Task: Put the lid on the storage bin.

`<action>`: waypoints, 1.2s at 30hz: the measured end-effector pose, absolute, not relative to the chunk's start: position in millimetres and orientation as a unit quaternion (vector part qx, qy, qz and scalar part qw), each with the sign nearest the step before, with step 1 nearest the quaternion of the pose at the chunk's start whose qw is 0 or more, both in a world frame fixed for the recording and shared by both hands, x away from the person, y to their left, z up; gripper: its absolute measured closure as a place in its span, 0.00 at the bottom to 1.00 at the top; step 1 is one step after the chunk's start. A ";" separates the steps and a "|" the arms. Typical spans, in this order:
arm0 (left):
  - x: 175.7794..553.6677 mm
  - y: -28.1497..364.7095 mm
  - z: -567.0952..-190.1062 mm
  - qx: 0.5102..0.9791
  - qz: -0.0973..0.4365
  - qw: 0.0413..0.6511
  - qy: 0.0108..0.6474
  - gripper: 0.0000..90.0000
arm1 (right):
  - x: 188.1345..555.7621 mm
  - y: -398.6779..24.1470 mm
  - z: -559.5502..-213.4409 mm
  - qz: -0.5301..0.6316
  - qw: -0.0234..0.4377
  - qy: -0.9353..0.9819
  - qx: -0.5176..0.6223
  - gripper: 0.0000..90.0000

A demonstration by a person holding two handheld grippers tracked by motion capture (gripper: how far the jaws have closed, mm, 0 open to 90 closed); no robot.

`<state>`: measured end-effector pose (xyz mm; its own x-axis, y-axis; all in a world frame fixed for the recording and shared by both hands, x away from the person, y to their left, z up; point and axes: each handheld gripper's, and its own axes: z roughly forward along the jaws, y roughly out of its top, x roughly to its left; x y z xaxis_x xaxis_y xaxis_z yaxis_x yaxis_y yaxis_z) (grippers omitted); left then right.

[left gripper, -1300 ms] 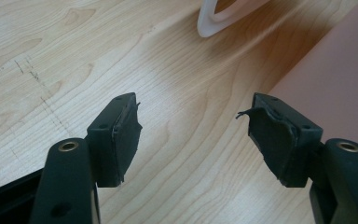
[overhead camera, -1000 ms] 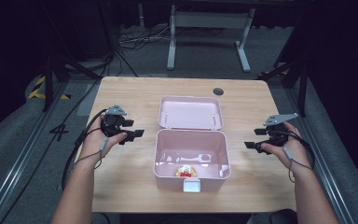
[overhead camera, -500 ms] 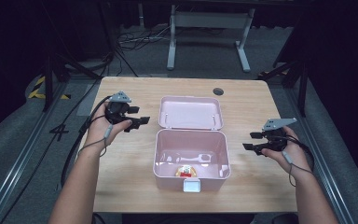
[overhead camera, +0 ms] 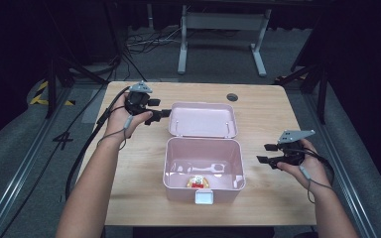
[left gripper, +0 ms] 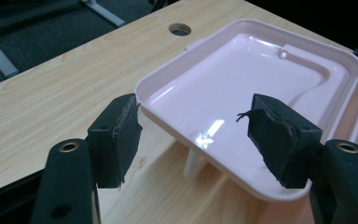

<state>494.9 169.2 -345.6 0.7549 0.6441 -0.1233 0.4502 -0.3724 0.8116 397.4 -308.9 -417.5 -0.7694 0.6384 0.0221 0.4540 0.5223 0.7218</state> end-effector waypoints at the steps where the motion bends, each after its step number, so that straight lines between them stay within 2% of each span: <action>1: 499.3 167.2 -346.8 0.821 0.106 0.449 0.336 0.38 | 396.4 -309.0 -417.3 0.374 0.124 0.864 0.315 0.45; 13: 539.3 144.8 -367.8 0.826 0.092 0.425 0.358 0.36 | 385.7 -310.5 -417.2 0.363 0.143 0.865 0.315 0.44; 23: 559.5 144.4 -386.9 0.824 0.074 0.402 0.393 0.35 | 384.2 -309.4 -418.0 0.354 0.147 0.869 0.314 0.43; 28: 566.4 142.8 -399.4 0.812 0.012 0.422 0.404 0.35 | 384.8 -309.2 -418.8 0.344 0.156 0.871 0.314 0.41; 36: 572.9 137.2 -411.9 0.812 -0.007 0.416 0.410 0.38 | 384.7 -310.2 -418.1 0.343 0.160 0.871 0.314 0.41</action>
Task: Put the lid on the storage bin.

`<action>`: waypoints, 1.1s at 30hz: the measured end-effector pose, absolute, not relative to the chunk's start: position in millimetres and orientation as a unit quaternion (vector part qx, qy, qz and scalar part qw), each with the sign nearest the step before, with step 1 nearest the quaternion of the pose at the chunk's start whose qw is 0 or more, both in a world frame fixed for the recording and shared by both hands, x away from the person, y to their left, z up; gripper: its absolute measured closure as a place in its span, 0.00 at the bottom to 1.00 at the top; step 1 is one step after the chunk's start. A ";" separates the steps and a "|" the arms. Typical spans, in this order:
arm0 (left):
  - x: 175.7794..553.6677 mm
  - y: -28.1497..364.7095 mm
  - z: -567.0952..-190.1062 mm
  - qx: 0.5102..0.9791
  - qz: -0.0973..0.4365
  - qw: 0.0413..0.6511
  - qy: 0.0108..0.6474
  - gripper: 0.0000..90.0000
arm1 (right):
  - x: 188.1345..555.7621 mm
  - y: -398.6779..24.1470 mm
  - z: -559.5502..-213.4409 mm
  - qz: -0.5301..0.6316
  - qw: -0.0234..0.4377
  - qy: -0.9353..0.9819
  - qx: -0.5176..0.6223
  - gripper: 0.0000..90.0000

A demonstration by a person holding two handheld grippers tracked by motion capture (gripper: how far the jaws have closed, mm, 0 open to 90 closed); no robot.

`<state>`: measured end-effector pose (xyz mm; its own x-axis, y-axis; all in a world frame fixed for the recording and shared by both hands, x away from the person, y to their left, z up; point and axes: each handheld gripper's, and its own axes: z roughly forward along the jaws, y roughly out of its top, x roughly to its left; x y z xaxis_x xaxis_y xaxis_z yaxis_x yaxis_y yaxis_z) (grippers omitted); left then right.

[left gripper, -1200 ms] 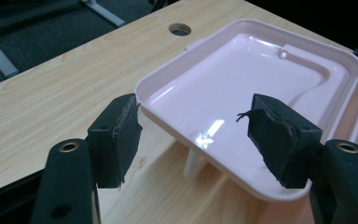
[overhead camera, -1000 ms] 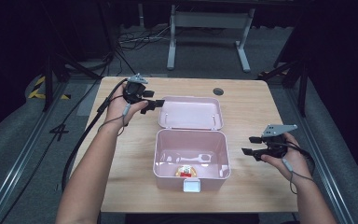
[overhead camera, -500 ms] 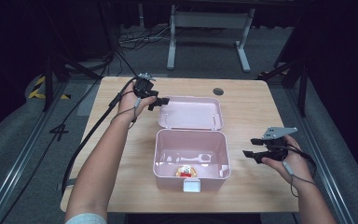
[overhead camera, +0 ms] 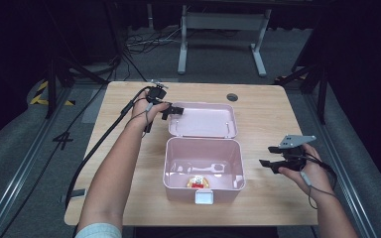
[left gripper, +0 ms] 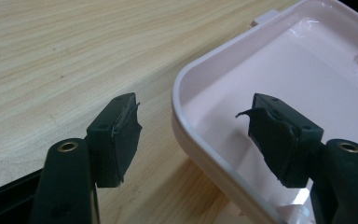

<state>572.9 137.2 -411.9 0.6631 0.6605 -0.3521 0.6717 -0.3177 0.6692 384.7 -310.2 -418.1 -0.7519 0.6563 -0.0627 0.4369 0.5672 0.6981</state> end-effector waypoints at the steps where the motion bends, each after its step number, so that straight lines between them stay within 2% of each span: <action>1: 573.0 137.0 -412.2 0.811 -0.009 0.416 0.410 0.38 | 384.8 -310.5 -418.1 0.343 0.160 0.871 0.314 0.41; 6: 572.3 135.1 -412.0 0.807 -0.028 0.425 0.408 0.44 | 384.9 -310.0 -418.3 0.344 0.158 0.870 0.315 0.40; 8: 571.9 134.4 -411.8 0.806 -0.035 0.430 0.405 0.53 | 384.9 -309.6 -418.2 0.347 0.157 0.869 0.317 0.39; 18: 570.5 139.4 -396.1 0.791 -0.010 0.454 0.410 0.73 | 384.9 -310.5 -416.6 0.352 0.159 0.865 0.320 0.39; 33: 558.5 139.1 -354.2 0.791 0.057 0.475 0.381 0.80 | 384.3 -308.4 -415.6 0.357 0.156 0.865 0.318 0.40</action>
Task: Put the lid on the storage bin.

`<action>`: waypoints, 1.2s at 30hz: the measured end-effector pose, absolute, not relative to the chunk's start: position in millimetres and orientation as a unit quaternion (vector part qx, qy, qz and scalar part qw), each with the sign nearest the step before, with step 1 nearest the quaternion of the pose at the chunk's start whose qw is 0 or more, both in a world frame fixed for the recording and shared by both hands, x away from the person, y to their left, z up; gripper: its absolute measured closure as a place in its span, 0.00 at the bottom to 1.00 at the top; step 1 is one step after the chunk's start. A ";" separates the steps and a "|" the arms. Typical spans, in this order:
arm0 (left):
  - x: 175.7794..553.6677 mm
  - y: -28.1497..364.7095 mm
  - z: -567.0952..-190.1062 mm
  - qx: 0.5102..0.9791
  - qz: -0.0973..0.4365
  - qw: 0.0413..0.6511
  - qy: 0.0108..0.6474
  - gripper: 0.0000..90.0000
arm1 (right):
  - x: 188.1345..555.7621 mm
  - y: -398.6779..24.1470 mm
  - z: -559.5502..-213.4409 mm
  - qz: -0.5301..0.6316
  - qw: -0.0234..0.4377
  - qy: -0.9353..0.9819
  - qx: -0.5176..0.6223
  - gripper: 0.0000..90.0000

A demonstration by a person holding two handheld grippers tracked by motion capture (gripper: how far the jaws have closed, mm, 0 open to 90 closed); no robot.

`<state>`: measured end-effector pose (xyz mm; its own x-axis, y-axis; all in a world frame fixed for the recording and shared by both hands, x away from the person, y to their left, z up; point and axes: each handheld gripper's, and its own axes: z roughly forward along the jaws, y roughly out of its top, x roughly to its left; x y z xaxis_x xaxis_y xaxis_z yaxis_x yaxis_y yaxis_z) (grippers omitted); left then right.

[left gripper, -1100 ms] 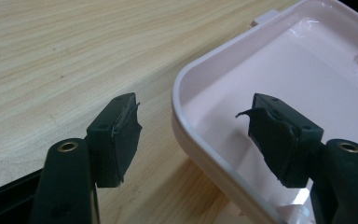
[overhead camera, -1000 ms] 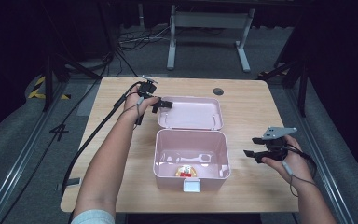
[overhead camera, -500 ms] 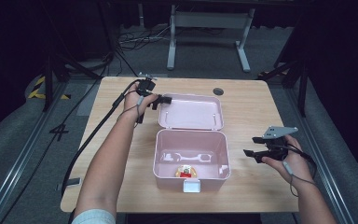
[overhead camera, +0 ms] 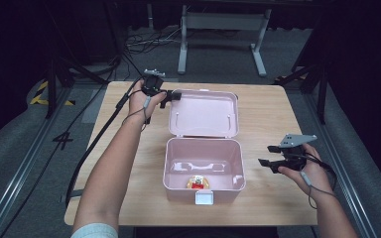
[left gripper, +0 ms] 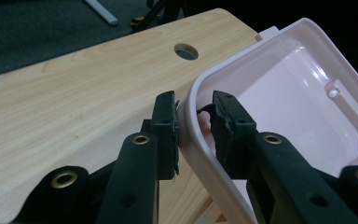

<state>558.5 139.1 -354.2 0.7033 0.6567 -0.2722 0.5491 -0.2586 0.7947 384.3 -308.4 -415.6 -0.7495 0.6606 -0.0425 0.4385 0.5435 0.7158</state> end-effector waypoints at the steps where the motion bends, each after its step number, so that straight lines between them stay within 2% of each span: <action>1: 557.6 138.8 -351.4 0.793 0.060 0.475 0.378 0.80 | 384.3 -308.4 -415.6 0.357 0.156 0.865 0.318 0.40; 31: 514.1 144.0 -290.9 0.787 0.100 0.515 0.325 0.81 | 385.1 -297.7 -401.2 0.394 0.134 0.856 0.305 0.44; 33: 508.9 143.7 -287.2 0.787 0.107 0.516 0.320 0.81 | 383.9 -296.7 -399.8 0.395 0.135 0.857 0.303 0.46; 34: 507.2 143.9 -286.1 0.788 0.109 0.517 0.317 0.81 | 382.5 -295.9 -399.1 0.397 0.134 0.857 0.299 0.53; 36: 501.8 144.0 -283.1 0.787 0.115 0.520 0.311 0.81 | 380.7 -295.1 -398.5 0.407 0.130 0.855 0.295 0.55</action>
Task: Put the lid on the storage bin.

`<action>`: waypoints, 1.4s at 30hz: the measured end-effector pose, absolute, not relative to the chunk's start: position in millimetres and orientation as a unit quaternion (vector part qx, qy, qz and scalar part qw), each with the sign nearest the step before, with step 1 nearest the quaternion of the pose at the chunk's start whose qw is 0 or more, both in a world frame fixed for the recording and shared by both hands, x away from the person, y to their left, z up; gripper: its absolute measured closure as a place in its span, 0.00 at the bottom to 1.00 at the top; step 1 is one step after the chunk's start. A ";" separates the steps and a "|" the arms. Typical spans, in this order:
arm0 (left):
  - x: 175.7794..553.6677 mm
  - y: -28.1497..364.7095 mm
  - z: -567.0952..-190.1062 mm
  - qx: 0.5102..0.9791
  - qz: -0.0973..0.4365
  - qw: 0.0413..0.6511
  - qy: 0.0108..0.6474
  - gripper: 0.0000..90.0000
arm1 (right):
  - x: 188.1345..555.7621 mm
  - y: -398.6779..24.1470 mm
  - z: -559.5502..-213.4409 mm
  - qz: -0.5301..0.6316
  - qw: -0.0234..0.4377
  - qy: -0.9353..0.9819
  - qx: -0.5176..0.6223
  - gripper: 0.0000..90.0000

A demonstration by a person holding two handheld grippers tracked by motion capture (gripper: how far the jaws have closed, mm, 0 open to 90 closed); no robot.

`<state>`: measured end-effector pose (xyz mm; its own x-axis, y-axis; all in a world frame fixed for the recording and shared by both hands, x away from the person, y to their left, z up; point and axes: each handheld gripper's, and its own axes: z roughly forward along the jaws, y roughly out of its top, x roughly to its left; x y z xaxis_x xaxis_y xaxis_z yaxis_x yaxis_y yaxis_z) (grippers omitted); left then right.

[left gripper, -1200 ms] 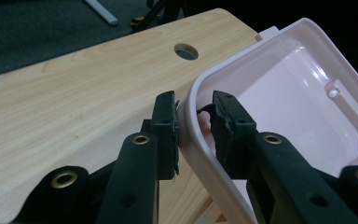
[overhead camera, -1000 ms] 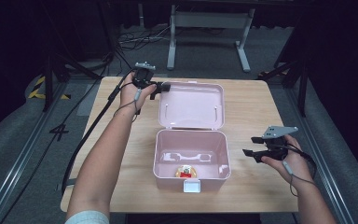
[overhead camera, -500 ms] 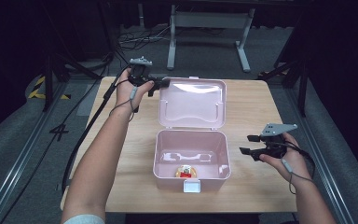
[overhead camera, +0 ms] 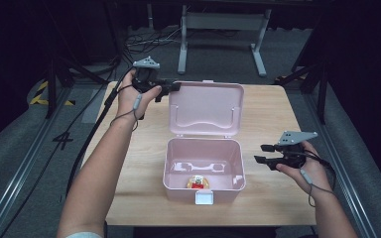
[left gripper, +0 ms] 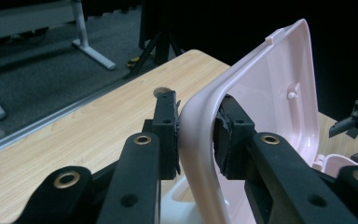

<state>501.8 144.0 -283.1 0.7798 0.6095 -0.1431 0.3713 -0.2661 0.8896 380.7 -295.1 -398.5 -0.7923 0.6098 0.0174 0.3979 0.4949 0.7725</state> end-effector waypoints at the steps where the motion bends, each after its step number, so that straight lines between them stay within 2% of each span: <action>1: 499.1 143.9 -281.7 0.787 0.117 0.521 0.309 0.81 | 379.8 -294.7 -398.2 0.416 0.127 0.851 0.294 0.57; 3: 492.5 144.0 -278.2 0.786 0.122 0.526 0.303 0.80 | 377.9 -294.2 -396.5 0.433 0.120 0.843 0.294 0.59; 15: 450.5 143.0 -265.1 0.788 0.161 0.535 0.259 0.74 | 373.5 -291.9 -393.5 0.450 0.114 0.838 0.287 0.58; 19: 436.2 143.0 -263.2 0.788 0.163 0.539 0.247 0.68 | 371.7 -290.0 -391.1 0.447 0.112 0.840 0.285 0.58; 24: 423.8 143.8 -263.0 0.790 0.170 0.539 0.239 0.67 | 368.4 -287.4 -386.5 0.445 0.111 0.844 0.279 0.58; 31: 408.8 147.2 -267.2 0.787 0.152 0.546 0.243 0.66 | 363.6 -285.5 -380.4 0.447 0.105 0.844 0.279 0.59; 35: 399.8 147.4 -270.6 0.783 0.153 0.551 0.243 0.64 | 359.2 -282.3 -375.2 0.442 0.091 0.845 0.287 0.63; 39: 390.9 147.2 -276.8 0.785 0.147 0.551 0.241 0.56 | 355.1 -280.3 -368.9 0.436 0.070 0.844 0.304 0.75; 42: 383.1 148.3 -278.3 0.785 0.150 0.552 0.237 0.55 | 353.0 -279.2 -364.8 0.442 0.052 0.843 0.301 0.81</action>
<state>383.1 148.3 -278.3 0.8420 0.5389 -0.0260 0.2065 -0.2774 0.9383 353.0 -279.2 -364.8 -0.8130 0.5543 0.1781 0.4620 0.4281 0.7767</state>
